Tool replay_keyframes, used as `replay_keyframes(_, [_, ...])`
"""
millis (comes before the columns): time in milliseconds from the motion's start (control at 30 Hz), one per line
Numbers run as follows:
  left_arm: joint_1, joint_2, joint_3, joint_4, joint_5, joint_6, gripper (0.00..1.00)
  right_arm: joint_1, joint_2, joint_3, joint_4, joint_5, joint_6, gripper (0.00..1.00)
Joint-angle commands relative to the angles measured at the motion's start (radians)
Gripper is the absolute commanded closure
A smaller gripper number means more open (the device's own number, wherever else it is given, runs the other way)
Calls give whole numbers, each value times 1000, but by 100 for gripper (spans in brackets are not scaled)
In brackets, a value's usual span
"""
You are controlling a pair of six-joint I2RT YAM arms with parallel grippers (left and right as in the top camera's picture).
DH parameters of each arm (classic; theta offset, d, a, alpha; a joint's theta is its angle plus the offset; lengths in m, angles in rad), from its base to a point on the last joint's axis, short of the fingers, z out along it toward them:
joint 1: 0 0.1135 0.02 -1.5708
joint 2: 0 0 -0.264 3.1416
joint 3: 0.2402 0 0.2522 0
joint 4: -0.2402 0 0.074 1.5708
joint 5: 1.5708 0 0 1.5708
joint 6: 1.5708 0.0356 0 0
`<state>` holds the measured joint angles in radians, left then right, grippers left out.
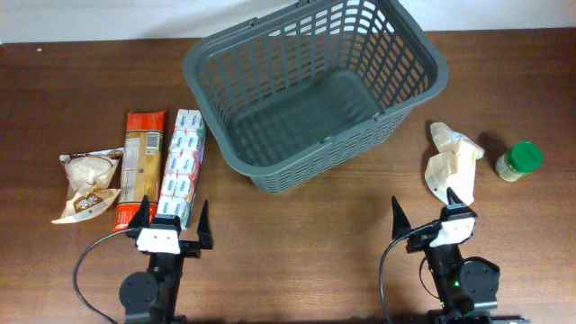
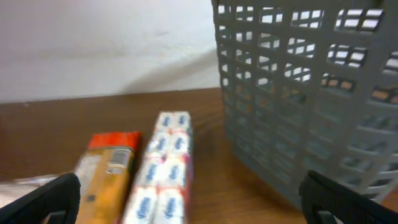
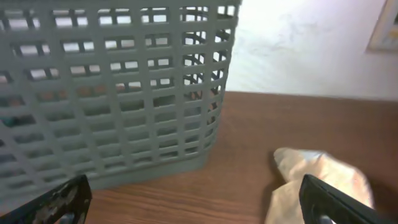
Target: Pack container
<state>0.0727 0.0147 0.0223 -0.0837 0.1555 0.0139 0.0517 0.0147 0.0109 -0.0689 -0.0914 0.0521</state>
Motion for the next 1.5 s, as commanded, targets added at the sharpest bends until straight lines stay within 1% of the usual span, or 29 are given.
replay_keyframes(0, [4,-2,118,-104,42,-149,1,-7,-11,46,-44,-37,285,1])
replay_keyframes(67, [4,27,247,-248,19,-148,1,-7,-2,132,-131,-120,289,1])
replay_keyframes(100, [4,46,290,-296,19,-148,1,-7,3,161,-172,-119,288,1])
replay_keyframes(167, [4,122,410,-424,20,-147,1,-7,43,296,-346,-104,187,1])
replay_keyframes(200, [4,196,494,-496,20,-148,1,-7,106,424,-469,-47,112,1])
replay_keyframes(333, [4,436,722,-584,21,-147,1,-7,285,667,-610,48,82,1])
replay_keyframes(400, [4,532,816,-620,22,-140,1,-7,373,759,-647,48,75,1])
replay_keyframes(467, [4,658,946,-685,24,-118,1,-7,510,890,-716,48,75,1])
replay_keyframes(567, [4,816,1107,-772,24,-16,1,-7,672,1035,-810,35,75,1])
replay_keyframes(600, [4,877,1172,-807,27,22,1,-7,735,1089,-856,-11,75,1])
replay_keyframes(633, [4,934,1244,-830,33,30,1,-7,795,1139,-913,-65,75,1])
replay_keyframes(700, [4,972,1293,-846,48,28,1,-7,859,1177,-949,-87,74,1])
replay_keyframes(800, [4,990,1307,-842,155,29,1,-7,932,1208,-974,-127,58,1])
replay_keyframes(933, [4,990,1307,-856,161,26,1,-7,1012,1294,-1034,-120,60,1])
replay_keyframes(1000, [4,990,1309,-857,164,24,1,-7,1085,1409,-1101,-96,60,1])
replay_keyframes(1033, [4,990,1315,-861,164,25,1,-7,1110,1458,-1127,-91,59,5])
replay_keyframes(1067, [4,991,1329,-871,163,25,1,-7,1156,1550,-1169,-88,60,11])
replay_keyframes(1100, [1,990,1353,-888,163,25,1,-7,1181,1607,-1189,-88,60,14])
replay_keyframes(1133, [-6,991,1376,-906,163,25,5,-7,1208,1669,-1207,-88,60,21])
replay_keyframes(1167, [-15,992,1401,-930,163,25,20,-7,1225,1714,-1214,-88,60,26])
replay_keyframes(1200, [-27,994,1422,-955,163,25,39,-7,1241,1752,-1215,-88,60,34])
replay_keyframes(1233, [-42,997,1441,-983,163,25,59,-7,1252,1784,-1213,-87,60,51])
replay_keyframes(1267, [-57,1000,1455,-1008,163,24,67,-7,1260,1801,-1210,-84,60,65])
replay_keyframes(1300, [-74,1002,1467,-1035,163,24,72,-7,1269,1822,-1204,-80,60,75])
replay_keyframes(1333, [-94,1004,1478,-1063,163,24,75,-7,1276,1828,-1192,-81,60,82])
replay_keyframes(1367, [-117,1006,1488,-1089,163,24,83,-7,1279,1828,-1183,-81,60,85])
replay_keyframes(1400, [-150,1006,1497,-1114,163,20,98,-7,1293,1828,-1176,-80,65,93])
replay_keyframes(1433, [-167,1006,1498,-1118,162,-1,98,-7,1300,1828,-1175,-80,79,96])
replay_keyframes(1467, [-182,1005,1499,-1120,163,-23,98,-7,1309,1828,-1173,-80,94,96])
